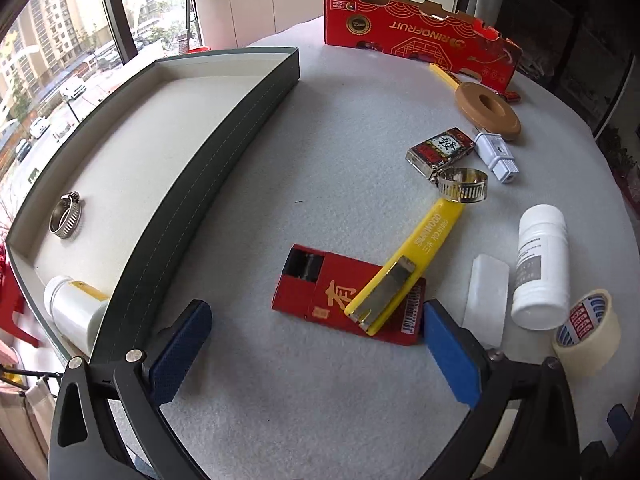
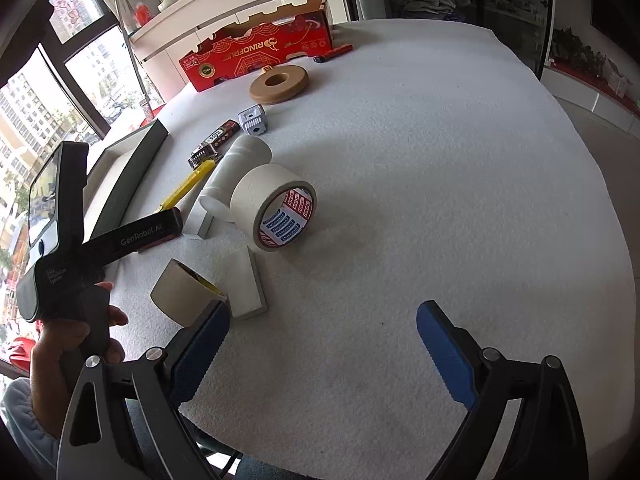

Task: Organize rigid objects
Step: 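Grasp the red card box with the left gripper while the right gripper grasps the white tape roll, then carry the red card box and tape roll over the green tray with both grippers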

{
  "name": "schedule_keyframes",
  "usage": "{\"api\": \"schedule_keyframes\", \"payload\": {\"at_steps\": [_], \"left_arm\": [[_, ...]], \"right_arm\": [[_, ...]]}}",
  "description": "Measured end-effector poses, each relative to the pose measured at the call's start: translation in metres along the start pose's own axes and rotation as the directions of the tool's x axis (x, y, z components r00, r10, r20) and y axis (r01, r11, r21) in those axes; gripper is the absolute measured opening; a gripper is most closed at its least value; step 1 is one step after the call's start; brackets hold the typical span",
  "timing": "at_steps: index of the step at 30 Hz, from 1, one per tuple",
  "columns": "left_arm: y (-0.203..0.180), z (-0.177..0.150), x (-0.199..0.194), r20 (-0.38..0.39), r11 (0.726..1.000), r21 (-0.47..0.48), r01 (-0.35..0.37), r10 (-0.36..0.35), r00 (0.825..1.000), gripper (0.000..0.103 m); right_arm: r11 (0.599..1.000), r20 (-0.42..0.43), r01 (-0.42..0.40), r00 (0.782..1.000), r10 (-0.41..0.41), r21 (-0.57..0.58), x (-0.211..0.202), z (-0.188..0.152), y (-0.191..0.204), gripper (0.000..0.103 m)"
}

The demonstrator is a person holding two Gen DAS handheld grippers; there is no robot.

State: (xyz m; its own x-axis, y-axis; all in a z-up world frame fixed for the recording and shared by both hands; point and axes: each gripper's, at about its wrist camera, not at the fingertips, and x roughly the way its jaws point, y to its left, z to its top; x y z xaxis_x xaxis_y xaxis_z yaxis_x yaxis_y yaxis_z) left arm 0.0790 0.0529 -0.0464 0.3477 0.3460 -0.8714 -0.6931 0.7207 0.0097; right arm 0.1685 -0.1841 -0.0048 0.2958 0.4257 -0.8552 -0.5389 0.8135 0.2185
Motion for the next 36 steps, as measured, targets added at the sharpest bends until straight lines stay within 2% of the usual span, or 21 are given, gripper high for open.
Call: {"api": "schedule_keyframes", "payload": {"at_steps": [8, 13, 17, 23, 24, 25, 26, 27, 28, 30, 31, 36], "left_arm": [[-0.002, 0.0, -0.001, 0.016, 1.0, -0.012, -0.009, 0.01, 1.0, 0.103], [-0.006, 0.005, 0.002, 0.034, 0.997, 0.073, 0.04, -0.042, 0.999, 0.103], [-0.011, 0.007, 0.004, 0.059, 0.983, 0.16, 0.092, -0.103, 0.993, 0.103], [-0.013, 0.01, 0.007, 0.069, 0.97, 0.214, 0.118, -0.135, 0.988, 0.103], [-0.013, 0.009, 0.007, 0.07, 0.968, 0.221, 0.121, -0.14, 0.988, 0.103], [-0.013, 0.01, 0.007, 0.067, 0.967, 0.224, 0.125, -0.143, 0.988, 0.103], [-0.013, 0.01, 0.007, 0.061, 0.965, 0.227, 0.128, -0.146, 0.987, 0.101], [-0.013, 0.01, 0.006, 0.058, 0.964, 0.23, 0.135, -0.152, 0.987, 0.1], [-0.014, 0.009, 0.004, 0.056, 0.961, 0.238, 0.141, -0.159, 0.986, 0.095], [-0.017, 0.007, -0.002, 0.063, 0.955, 0.256, 0.148, -0.169, 0.984, 0.079], [-0.017, 0.006, -0.003, 0.053, 0.953, 0.259, 0.16, -0.179, 0.982, 0.075], [-0.004, -0.003, -0.012, 0.029, 0.959, 0.192, 0.209, -0.218, 0.975, 0.075]], "right_arm": [[0.992, 0.016, 0.025, 1.0, -0.024, -0.124, 0.022, 0.029, 0.016, 0.095], [0.98, 0.029, 0.036, 0.999, -0.031, -0.193, 0.036, 0.047, 0.024, 0.095], [0.969, 0.023, 0.032, 0.999, -0.027, -0.247, 0.048, 0.053, 0.034, 0.095], [0.948, 0.01, 0.029, 1.0, -0.027, -0.317, 0.062, 0.054, 0.046, 0.095], [0.941, 0.011, 0.036, 0.999, -0.034, -0.336, 0.063, 0.054, 0.048, 0.093], [0.937, 0.01, 0.026, 1.0, -0.025, -0.348, 0.063, 0.053, 0.05, 0.085], [0.94, -0.005, -0.005, 1.0, 0.004, -0.341, 0.062, 0.054, 0.05, 0.066], [0.942, -0.018, -0.008, 1.0, 0.002, -0.336, 0.063, 0.055, 0.05, 0.06], [0.94, -0.017, 0.006, 1.0, -0.013, -0.34, 0.063, 0.054, 0.051, 0.06], [0.942, -0.015, 0.025, 0.999, -0.032, -0.336, 0.06, 0.053, 0.052, 0.06], [0.944, -0.012, 0.029, 0.999, -0.035, -0.33, 0.058, 0.052, 0.051, 0.06], [0.962, 0.008, 0.013, 1.0, -0.011, -0.274, 0.038, 0.048, 0.045, 0.06]]}}
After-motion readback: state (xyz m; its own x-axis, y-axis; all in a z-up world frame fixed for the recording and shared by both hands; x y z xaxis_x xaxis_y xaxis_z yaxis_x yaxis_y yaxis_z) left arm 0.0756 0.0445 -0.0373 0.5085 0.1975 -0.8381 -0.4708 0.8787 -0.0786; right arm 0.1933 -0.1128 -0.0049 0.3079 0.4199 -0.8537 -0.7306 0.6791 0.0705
